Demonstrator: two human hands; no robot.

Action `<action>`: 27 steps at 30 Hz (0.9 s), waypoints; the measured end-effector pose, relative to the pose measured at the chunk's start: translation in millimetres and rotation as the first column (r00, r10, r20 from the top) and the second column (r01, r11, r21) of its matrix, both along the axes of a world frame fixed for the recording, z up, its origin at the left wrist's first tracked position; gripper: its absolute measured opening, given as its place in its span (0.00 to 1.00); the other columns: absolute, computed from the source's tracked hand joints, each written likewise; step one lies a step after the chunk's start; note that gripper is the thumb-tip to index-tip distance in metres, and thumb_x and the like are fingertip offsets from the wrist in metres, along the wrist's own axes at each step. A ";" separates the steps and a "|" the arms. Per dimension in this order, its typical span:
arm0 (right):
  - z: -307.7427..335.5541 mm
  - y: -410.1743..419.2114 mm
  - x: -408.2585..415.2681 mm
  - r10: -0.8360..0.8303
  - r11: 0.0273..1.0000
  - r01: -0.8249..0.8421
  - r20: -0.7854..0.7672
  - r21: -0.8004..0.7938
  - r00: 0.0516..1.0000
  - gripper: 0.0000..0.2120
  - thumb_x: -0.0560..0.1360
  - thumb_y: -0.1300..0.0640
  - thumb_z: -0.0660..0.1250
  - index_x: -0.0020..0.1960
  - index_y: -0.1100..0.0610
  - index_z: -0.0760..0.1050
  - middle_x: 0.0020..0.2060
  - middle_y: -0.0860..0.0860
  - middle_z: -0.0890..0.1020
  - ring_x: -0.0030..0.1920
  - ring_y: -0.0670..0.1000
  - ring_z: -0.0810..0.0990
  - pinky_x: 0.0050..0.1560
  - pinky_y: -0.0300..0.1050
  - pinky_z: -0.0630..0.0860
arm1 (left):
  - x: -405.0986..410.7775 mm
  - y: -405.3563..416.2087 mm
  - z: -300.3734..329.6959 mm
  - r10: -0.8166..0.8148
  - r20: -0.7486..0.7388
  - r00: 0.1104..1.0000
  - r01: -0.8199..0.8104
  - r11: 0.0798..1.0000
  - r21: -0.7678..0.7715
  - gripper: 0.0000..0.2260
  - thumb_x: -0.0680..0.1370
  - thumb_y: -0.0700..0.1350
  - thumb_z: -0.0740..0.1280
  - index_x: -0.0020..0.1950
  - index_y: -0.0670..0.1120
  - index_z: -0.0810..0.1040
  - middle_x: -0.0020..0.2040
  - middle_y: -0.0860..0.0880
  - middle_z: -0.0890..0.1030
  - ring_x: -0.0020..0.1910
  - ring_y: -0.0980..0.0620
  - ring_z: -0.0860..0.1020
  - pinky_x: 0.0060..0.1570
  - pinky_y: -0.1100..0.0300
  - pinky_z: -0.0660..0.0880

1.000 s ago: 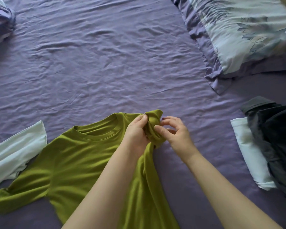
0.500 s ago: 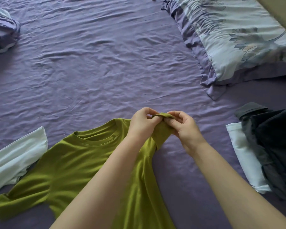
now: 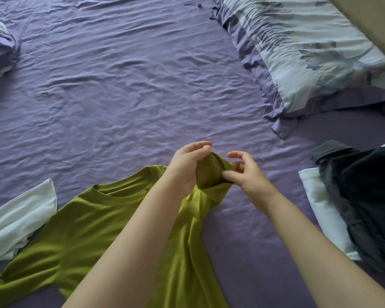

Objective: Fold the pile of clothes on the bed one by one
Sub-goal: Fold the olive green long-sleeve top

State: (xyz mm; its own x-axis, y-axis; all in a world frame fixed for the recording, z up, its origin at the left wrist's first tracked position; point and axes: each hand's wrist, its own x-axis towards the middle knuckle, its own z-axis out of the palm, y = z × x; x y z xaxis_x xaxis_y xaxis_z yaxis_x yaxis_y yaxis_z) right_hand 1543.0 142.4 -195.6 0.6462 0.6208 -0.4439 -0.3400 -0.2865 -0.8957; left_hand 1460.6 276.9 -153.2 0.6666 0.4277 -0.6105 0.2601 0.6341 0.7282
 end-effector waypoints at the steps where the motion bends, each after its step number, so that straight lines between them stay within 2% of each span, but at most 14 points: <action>1: -0.4 -2.2 0.0 0.064 0.995 -0.053 0.132 -0.089 0.989 0.20 0.70 0.69 0.68 0.56 0.51 0.69 0.43 0.50 0.76 0.40 0.44 0.77 0.39 0.30 0.74 | 2.4 0.0 0.9 -0.040 -0.037 0.999 0.042 0.997 0.059 0.09 0.76 0.35 0.67 0.54 0.42 0.79 0.36 0.46 0.79 0.32 0.51 0.78 0.39 0.57 0.77; 3: -1.9 -7.0 0.5 0.135 0.974 -0.076 0.279 -0.211 0.951 0.20 0.69 0.68 0.67 0.56 0.52 0.69 0.46 0.49 0.76 0.44 0.44 0.77 0.43 0.32 0.75 | 8.6 1.9 0.9 -0.120 -0.189 0.975 0.170 0.947 0.273 0.17 0.73 0.34 0.69 0.61 0.43 0.77 0.42 0.46 0.77 0.36 0.48 0.76 0.37 0.56 0.72; 5: -2.7 -13.2 2.3 0.140 0.960 -0.047 0.325 -0.277 0.935 0.16 0.68 0.66 0.68 0.52 0.53 0.71 0.45 0.48 0.77 0.43 0.47 0.77 0.44 0.41 0.77 | 15.3 4.7 4.4 -0.171 -0.332 0.928 0.329 0.795 0.509 0.19 0.72 0.37 0.70 0.63 0.45 0.76 0.44 0.47 0.77 0.39 0.48 0.76 0.39 0.56 0.73; 8: -4.2 -23.6 5.6 0.035 0.970 0.021 0.226 -0.240 0.973 0.11 0.70 0.70 0.64 0.46 0.55 0.72 0.42 0.53 0.76 0.41 0.52 0.77 0.41 0.51 0.81 | 21.3 9.1 10.1 -0.202 -0.524 0.828 0.549 0.483 0.682 0.15 0.73 0.38 0.66 0.59 0.48 0.79 0.48 0.48 0.78 0.49 0.48 0.78 0.49 0.56 0.76; 9: -5.2 -27.2 6.2 -0.006 0.977 0.045 0.181 -0.210 0.983 0.12 0.71 0.72 0.63 0.44 0.55 0.72 0.42 0.54 0.75 0.42 0.52 0.77 0.40 0.52 0.81 | 23.2 9.4 11.3 -0.197 -0.564 0.802 0.588 0.430 0.685 0.15 0.72 0.36 0.65 0.56 0.49 0.80 0.48 0.48 0.78 0.49 0.48 0.78 0.50 0.55 0.76; 10: -6.0 -31.5 7.9 -0.037 0.979 0.067 0.158 -0.190 0.987 0.13 0.71 0.73 0.63 0.43 0.55 0.72 0.43 0.55 0.75 0.43 0.52 0.77 0.40 0.52 0.81 | 25.1 8.1 12.5 -0.190 -0.583 0.790 0.603 0.413 0.682 0.15 0.72 0.35 0.64 0.53 0.49 0.81 0.47 0.49 0.77 0.46 0.49 0.77 0.47 0.56 0.76; 11: -7.4 -36.2 10.4 -0.050 0.980 0.077 0.148 -0.182 0.988 0.13 0.72 0.73 0.63 0.43 0.55 0.72 0.43 0.55 0.75 0.43 0.52 0.77 0.40 0.50 0.81 | 28.0 5.5 12.3 -0.192 -0.572 0.798 0.590 0.443 0.675 0.13 0.72 0.35 0.64 0.49 0.49 0.81 0.43 0.50 0.76 0.41 0.50 0.77 0.42 0.58 0.76; 13: -10.9 -46.4 15.0 -0.073 0.984 0.089 0.106 -0.155 0.992 0.13 0.72 0.74 0.62 0.42 0.57 0.72 0.42 0.56 0.76 0.42 0.52 0.77 0.40 0.47 0.82 | 33.9 -4.0 10.5 -0.253 -0.443 0.860 0.491 0.649 0.581 0.10 0.71 0.34 0.66 0.44 0.48 0.81 0.35 0.52 0.74 0.32 0.54 0.74 0.33 0.62 0.75; 14: -14.1 -51.4 17.0 -0.102 0.984 0.111 0.069 -0.139 0.992 0.13 0.72 0.75 0.61 0.42 0.58 0.72 0.40 0.56 0.77 0.41 0.51 0.77 0.39 0.44 0.82 | 36.5 -10.9 9.3 -0.289 -0.350 0.891 0.438 0.752 0.493 0.09 0.72 0.34 0.67 0.44 0.47 0.80 0.34 0.51 0.74 0.31 0.55 0.74 0.32 0.64 0.77; 16: -22.4 -59.1 19.3 -0.176 0.972 0.177 0.019 -0.155 0.984 0.15 0.73 0.77 0.57 0.41 0.58 0.72 0.39 0.55 0.76 0.40 0.51 0.77 0.35 0.41 0.81 | 39.5 -23.6 -1.6 -0.330 -0.242 0.913 0.399 0.846 0.354 0.09 0.73 0.33 0.68 0.50 0.44 0.79 0.37 0.50 0.75 0.34 0.55 0.76 0.37 0.64 0.77; 19: -41.2 -66.0 19.5 -0.221 0.933 0.213 0.006 -0.290 0.975 0.16 0.73 0.75 0.53 0.42 0.56 0.71 0.42 0.56 0.76 0.43 0.54 0.76 0.37 0.45 0.79 | 35.9 -31.2 -31.6 -0.323 -0.339 0.884 0.443 0.809 0.387 0.14 0.75 0.33 0.64 0.59 0.41 0.77 0.44 0.47 0.77 0.41 0.50 0.75 0.44 0.58 0.74; 22: -57.4 -69.7 18.7 -0.102 0.877 0.156 0.143 -0.455 0.985 0.12 0.74 0.72 0.57 0.49 0.58 0.73 0.49 0.59 0.77 0.48 0.56 0.77 0.48 0.54 0.76 | 18.8 -29.6 -59.8 -0.310 -0.457 0.834 0.526 0.696 0.489 0.16 0.76 0.32 0.58 0.59 0.44 0.79 0.50 0.46 0.80 0.45 0.49 0.77 0.45 0.61 0.72; 24: -62.7 -67.5 15.9 0.012 0.839 0.148 0.289 -0.523 0.957 0.13 0.73 0.70 0.59 0.54 0.60 0.75 0.53 0.59 0.76 0.53 0.56 0.76 0.57 0.50 0.72 | 5.1 -23.9 -76.0 -0.310 -0.526 0.792 0.591 0.605 0.534 0.19 0.76 0.32 0.56 0.57 0.46 0.80 0.54 0.48 0.81 0.50 0.51 0.78 0.43 0.67 0.70; 27: -64.2 -52.6 9.2 0.128 0.850 0.139 0.456 -0.507 0.881 0.12 0.72 0.69 0.62 0.53 0.62 0.76 0.53 0.58 0.74 0.52 0.56 0.75 0.56 0.41 0.66 | -11.8 -9.0 -91.5 -0.236 -0.591 0.772 0.619 0.493 0.612 0.19 0.75 0.30 0.57 0.55 0.45 0.82 0.57 0.46 0.79 0.56 0.48 0.77 0.50 0.64 0.71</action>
